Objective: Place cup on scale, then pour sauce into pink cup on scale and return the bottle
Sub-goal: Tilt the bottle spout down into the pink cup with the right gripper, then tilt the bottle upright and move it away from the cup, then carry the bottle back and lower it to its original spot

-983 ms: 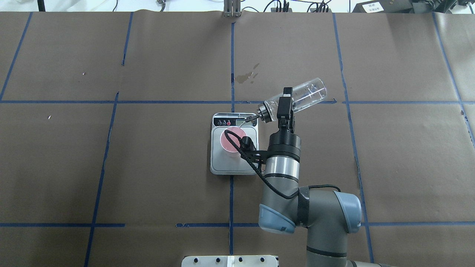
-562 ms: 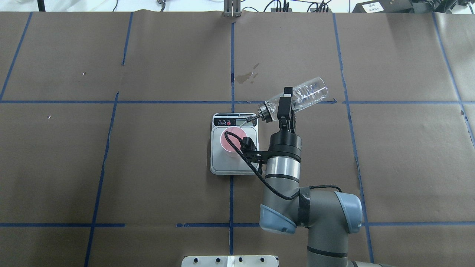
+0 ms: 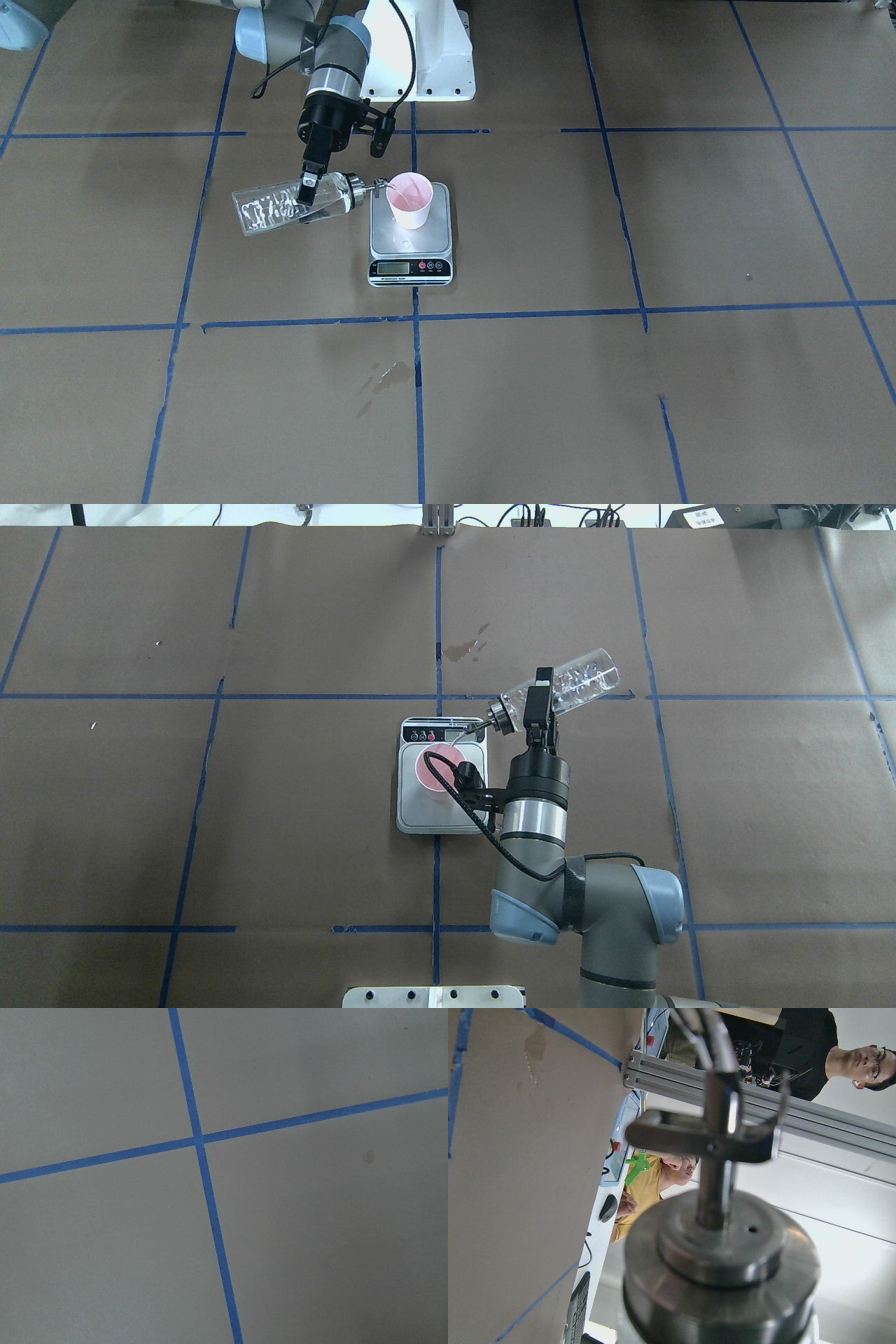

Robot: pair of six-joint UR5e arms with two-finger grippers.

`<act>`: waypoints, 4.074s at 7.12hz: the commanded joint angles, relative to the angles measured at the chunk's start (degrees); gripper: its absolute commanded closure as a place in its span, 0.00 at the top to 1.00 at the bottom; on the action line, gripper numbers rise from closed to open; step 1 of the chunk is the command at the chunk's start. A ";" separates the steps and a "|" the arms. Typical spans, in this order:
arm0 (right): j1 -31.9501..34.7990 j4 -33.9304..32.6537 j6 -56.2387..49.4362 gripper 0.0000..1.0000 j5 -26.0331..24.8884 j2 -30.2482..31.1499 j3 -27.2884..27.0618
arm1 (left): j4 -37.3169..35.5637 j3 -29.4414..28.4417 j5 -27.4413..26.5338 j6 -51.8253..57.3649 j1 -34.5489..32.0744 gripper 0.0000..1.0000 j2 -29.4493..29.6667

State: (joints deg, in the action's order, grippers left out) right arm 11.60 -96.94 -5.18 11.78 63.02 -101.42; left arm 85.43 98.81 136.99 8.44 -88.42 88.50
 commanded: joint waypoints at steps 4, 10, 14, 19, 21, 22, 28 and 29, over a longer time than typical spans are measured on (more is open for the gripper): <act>0.01 0.70 1.48 0.00 0.35 0.09 -0.52 | 0.00 -0.02 0.03 0.00 0.00 1.00 0.00; -1.14 0.79 46.43 0.00 18.93 0.96 -10.95 | 0.00 0.06 0.03 0.09 0.00 1.00 0.00; 0.00 37.15 63.84 0.00 31.28 13.75 -13.89 | 0.09 0.15 0.03 0.09 0.00 1.00 0.00; 0.88 48.87 76.19 0.00 31.90 30.32 -10.91 | 0.17 0.15 0.03 0.18 0.00 1.00 0.09; 1.50 48.95 78.31 0.00 31.55 30.50 -7.66 | 0.17 0.24 0.03 0.18 0.00 1.00 0.09; 1.76 48.95 78.40 0.00 31.29 30.50 -6.17 | 0.17 0.24 0.03 0.18 0.00 1.00 0.09; 2.03 48.95 78.40 0.35 30.06 31.99 -5.71 | 0.17 0.24 0.03 0.18 0.00 1.00 0.09; 2.03 48.95 78.40 0.43 30.14 31.99 -5.71 | 0.17 0.24 0.03 0.18 0.00 1.00 0.09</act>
State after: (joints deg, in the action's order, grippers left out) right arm 13.66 -47.99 73.21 41.86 95.00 -107.17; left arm 85.61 99.05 137.02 8.61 -88.42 88.59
